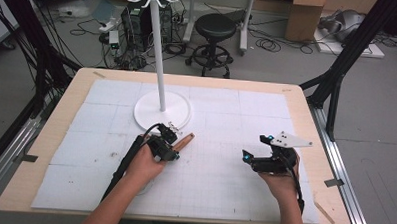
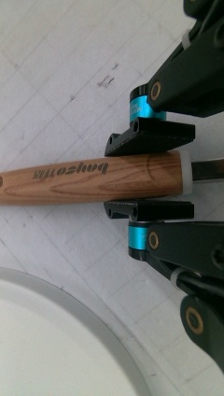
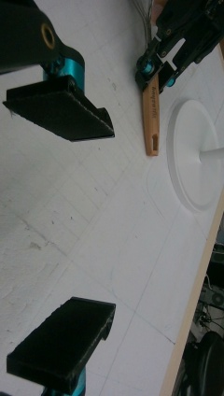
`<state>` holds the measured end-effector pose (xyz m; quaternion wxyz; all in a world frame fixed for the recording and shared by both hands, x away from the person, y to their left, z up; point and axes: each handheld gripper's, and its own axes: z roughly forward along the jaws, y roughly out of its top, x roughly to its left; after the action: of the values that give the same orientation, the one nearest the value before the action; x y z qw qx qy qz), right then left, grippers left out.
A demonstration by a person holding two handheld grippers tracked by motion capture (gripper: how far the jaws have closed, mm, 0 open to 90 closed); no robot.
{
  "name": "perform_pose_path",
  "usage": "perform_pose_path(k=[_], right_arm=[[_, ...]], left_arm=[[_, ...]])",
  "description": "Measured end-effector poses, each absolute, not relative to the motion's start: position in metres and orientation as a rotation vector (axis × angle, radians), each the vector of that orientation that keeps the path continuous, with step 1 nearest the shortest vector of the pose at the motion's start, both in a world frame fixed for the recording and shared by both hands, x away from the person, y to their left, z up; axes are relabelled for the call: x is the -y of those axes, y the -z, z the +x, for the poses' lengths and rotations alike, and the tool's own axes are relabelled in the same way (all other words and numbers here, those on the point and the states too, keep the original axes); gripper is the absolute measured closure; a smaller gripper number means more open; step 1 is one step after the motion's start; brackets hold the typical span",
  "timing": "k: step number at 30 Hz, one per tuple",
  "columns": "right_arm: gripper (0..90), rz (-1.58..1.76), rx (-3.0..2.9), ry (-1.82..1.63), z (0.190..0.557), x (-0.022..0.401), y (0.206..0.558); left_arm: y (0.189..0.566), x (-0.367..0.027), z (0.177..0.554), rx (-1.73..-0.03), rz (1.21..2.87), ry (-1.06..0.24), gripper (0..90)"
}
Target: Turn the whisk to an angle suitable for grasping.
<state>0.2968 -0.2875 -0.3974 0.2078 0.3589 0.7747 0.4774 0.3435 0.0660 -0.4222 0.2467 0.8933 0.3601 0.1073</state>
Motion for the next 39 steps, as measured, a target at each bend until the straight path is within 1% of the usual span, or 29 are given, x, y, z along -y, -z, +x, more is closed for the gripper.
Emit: perform_pose_path(k=[2, 6, 9, 12, 14, 15, 16, 17, 18, 21, 22, 23, 25, 27, 32, 39], right_arm=[[12.4, 0.997, -2.155, -1.332, 0.297, 0.288, 0.397], [12.5, 1.001, -2.152, -1.330, 0.297, 0.289, 0.398], [12.5, 1.010, -2.151, -1.332, 0.297, 0.290, 0.398], [12.5, 1.013, -2.155, -1.329, 0.297, 0.290, 0.399], [12.5, 1.007, -2.156, -1.330, 0.298, 0.289, 0.399], [12.5, 1.007, -2.158, -1.331, 0.298, 0.289, 0.399], [12.5, 1.009, -2.158, -1.331, 0.298, 0.289, 0.399], [12.5, 1.008, -2.161, -1.329, 0.298, 0.289, 0.399], [12.5, 1.010, -2.162, -1.326, 0.298, 0.289, 0.400], [12.5, 1.009, -2.164, -1.323, 0.298, 0.288, 0.400], [12.5, 1.006, -2.166, -1.323, 0.297, 0.288, 0.400], [12.5, 1.006, -2.166, -1.323, 0.297, 0.288, 0.400], [12.5, 1.008, -2.168, -1.324, 0.297, 0.287, 0.400], [12.5, 1.003, -2.172, -1.320, 0.298, 0.287, 0.400], [12.5, 1.005, -2.173, -1.320, 0.298, 0.285, 0.400], [12.5, 1.000, -2.178, -1.322, 0.297, 0.283, 0.400]], left_arm=[[0.422, -0.066, 0.343, -0.976, 2.434, -0.293, 69.6], [0.420, -0.069, 0.343, -0.897, 2.479, -0.324, 69.9], [0.418, -0.073, 0.342, -0.899, 2.467, -0.317, 70.2], [0.411, -0.081, 0.341, -0.884, 2.417, -0.293, 70.4], [0.398, -0.091, 0.338, -0.852, 2.347, -0.273, 70.5], [0.398, -0.091, 0.338, -0.852, 2.347, -0.273, 70.6], [0.390, -0.097, 0.337, -0.831, 2.301, -0.262, 70.8], [0.390, -0.097, 0.337, -0.831, 2.301, -0.262, 70.9], [0.380, -0.105, 0.335, -0.802, 2.265, -0.269, 70.8], [0.370, -0.112, 0.333, -0.786, 2.241, -0.280, 70.9], [0.361, -0.119, 0.330, -0.769, 2.206, -0.290, 70.9], [0.361, -0.119, 0.330, -0.769, 2.206, -0.290, 70.8], [0.347, -0.130, 0.325, -0.734, 2.126, -0.280, 70.9], [0.344, -0.133, 0.324, -0.721, 2.097, -0.279, 70.9], [0.330, -0.146, 0.321, -0.672, 2.015, -0.218, 70.8], [0.323, -0.155, 0.321, -0.661, 1.978, -0.230, 70.8]])
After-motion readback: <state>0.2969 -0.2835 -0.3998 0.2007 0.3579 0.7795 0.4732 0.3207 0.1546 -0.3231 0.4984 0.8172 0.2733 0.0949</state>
